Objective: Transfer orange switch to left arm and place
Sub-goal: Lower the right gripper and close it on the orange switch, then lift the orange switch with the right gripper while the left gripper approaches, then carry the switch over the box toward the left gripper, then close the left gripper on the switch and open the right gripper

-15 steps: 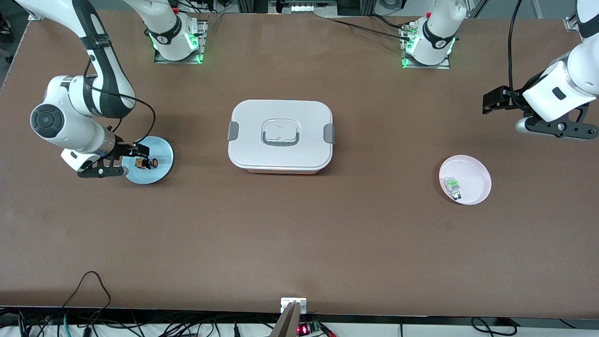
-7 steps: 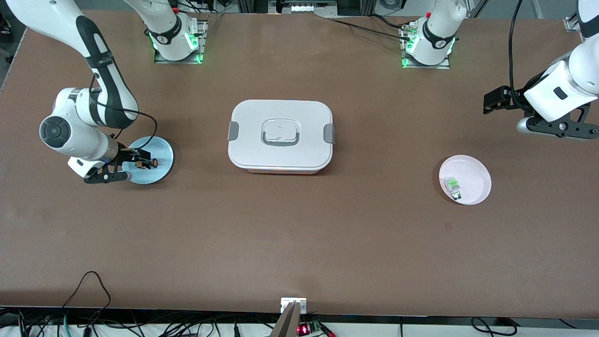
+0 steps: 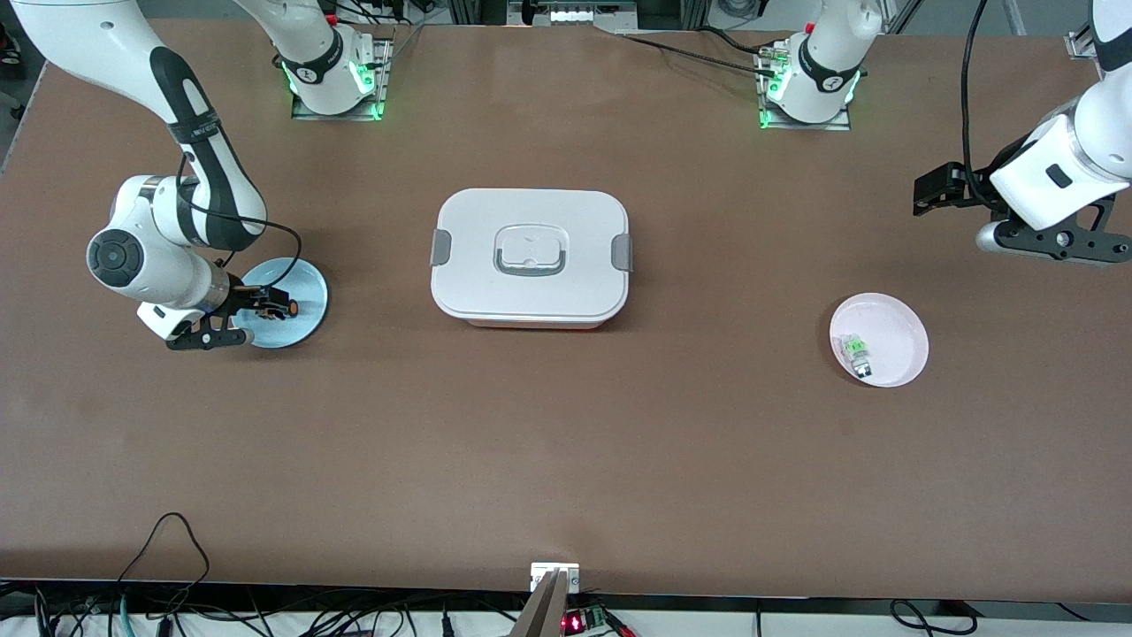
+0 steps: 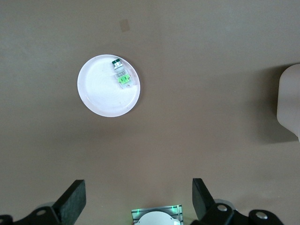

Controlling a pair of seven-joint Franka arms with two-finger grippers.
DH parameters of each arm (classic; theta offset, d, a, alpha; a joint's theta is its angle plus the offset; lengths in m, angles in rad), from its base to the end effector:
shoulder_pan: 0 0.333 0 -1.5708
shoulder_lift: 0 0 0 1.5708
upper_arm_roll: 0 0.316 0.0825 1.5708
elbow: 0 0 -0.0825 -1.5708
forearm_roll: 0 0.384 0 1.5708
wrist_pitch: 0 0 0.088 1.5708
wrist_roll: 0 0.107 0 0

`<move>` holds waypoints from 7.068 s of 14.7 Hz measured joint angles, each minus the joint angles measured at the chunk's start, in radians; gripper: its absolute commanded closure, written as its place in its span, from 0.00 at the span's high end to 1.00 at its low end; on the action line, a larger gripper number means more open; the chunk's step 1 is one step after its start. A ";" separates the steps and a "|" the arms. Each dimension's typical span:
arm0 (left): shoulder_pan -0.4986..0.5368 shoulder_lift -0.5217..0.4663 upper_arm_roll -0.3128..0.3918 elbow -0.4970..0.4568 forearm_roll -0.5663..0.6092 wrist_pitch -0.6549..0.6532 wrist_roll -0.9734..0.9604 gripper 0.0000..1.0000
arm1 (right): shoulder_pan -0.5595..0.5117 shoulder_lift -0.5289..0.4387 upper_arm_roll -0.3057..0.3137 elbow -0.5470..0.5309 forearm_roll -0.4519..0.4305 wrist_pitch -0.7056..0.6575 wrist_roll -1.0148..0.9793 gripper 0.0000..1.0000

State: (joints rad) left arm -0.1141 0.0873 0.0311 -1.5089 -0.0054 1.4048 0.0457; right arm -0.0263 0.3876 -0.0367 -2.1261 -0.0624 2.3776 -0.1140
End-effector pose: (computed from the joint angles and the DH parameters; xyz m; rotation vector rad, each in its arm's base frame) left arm 0.5597 -0.0480 0.5916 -3.1198 0.2014 0.3001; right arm 0.5597 -0.0361 0.2143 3.0883 0.1558 -0.2173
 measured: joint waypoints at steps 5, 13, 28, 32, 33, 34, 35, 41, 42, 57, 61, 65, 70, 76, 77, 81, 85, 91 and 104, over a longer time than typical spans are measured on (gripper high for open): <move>0.000 0.000 -0.002 0.000 0.000 0.000 0.000 1.00 | 0.000 0.002 0.016 0.000 0.000 0.000 0.018 1.00; 0.000 0.000 -0.003 0.000 0.000 0.000 0.000 1.00 | 0.001 0.026 0.025 0.000 0.000 0.011 0.025 1.00; -0.002 0.000 -0.005 0.002 0.000 0.000 0.000 1.00 | -0.008 0.065 0.024 -0.013 0.000 0.041 0.022 0.61; -0.002 0.000 -0.005 0.002 0.002 0.000 0.000 1.00 | -0.011 0.065 0.024 -0.013 0.000 0.036 0.000 0.40; -0.003 0.000 -0.005 0.002 0.002 0.000 0.000 1.00 | -0.012 0.065 0.024 -0.013 0.000 0.036 -0.007 0.40; -0.003 0.000 -0.005 0.002 0.003 0.000 0.000 1.00 | -0.013 0.065 0.024 -0.012 0.000 0.036 -0.009 0.40; -0.003 0.000 -0.005 0.002 0.003 -0.001 0.000 1.00 | -0.013 0.065 0.024 -0.012 0.000 0.037 -0.009 0.39; -0.003 0.000 -0.005 0.002 0.003 -0.002 0.000 1.00 | -0.013 0.024 0.024 0.028 0.000 -0.008 -0.014 0.39; -0.004 0.000 -0.005 0.002 0.003 -0.002 0.000 1.00 | -0.013 0.006 0.024 0.049 0.000 -0.045 -0.015 0.39; -0.009 0.003 -0.032 0.001 -0.044 -0.024 -0.004 1.00 | -0.011 -0.121 0.157 0.398 0.036 -0.282 -0.135 0.42; -0.018 0.019 -0.060 0.001 -0.162 -0.072 -0.006 1.00 | -0.011 -0.124 0.182 0.466 0.148 -0.283 -0.304 0.41; 0.001 0.028 -0.053 0.001 -0.395 -0.107 0.006 1.00 | -0.011 -0.124 0.188 0.493 0.384 -0.283 -0.628 0.41; 0.065 0.091 -0.048 -0.004 -0.761 -0.110 0.013 1.00 | -0.010 -0.116 0.267 0.492 0.682 -0.282 -0.932 0.41; 0.102 0.185 -0.050 -0.021 -1.111 -0.046 0.056 1.00 | -0.008 -0.105 0.320 0.492 1.051 -0.273 -1.245 0.41; 0.099 0.185 -0.055 -0.036 -1.149 -0.013 0.074 1.00 | -0.008 -0.101 0.328 0.491 1.097 -0.273 -1.309 0.41; 0.087 0.186 -0.147 -0.099 -1.298 0.201 0.111 1.00 | -0.006 -0.081 0.355 0.491 1.258 -0.273 -1.552 0.41; 0.075 0.200 -0.318 -0.120 -1.367 0.521 0.112 1.00 | 0.011 -0.078 0.380 0.492 1.319 -0.260 -1.607 0.41; -0.039 0.288 -0.413 -0.121 -1.623 0.854 0.259 0.99 | 0.117 -0.074 0.387 0.491 1.344 -0.154 -1.613 0.41; -0.113 0.380 -0.409 -0.040 -1.675 0.940 0.305 0.42 | 0.228 -0.053 0.388 0.491 1.357 -0.006 -1.612 0.43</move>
State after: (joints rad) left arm -0.2267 0.4670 -0.3777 -1.5491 -1.6800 2.3447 0.3505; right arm 0.2017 0.3348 0.3518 -1.6353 1.2944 2.3714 -1.7261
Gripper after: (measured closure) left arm 0.119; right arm 0.273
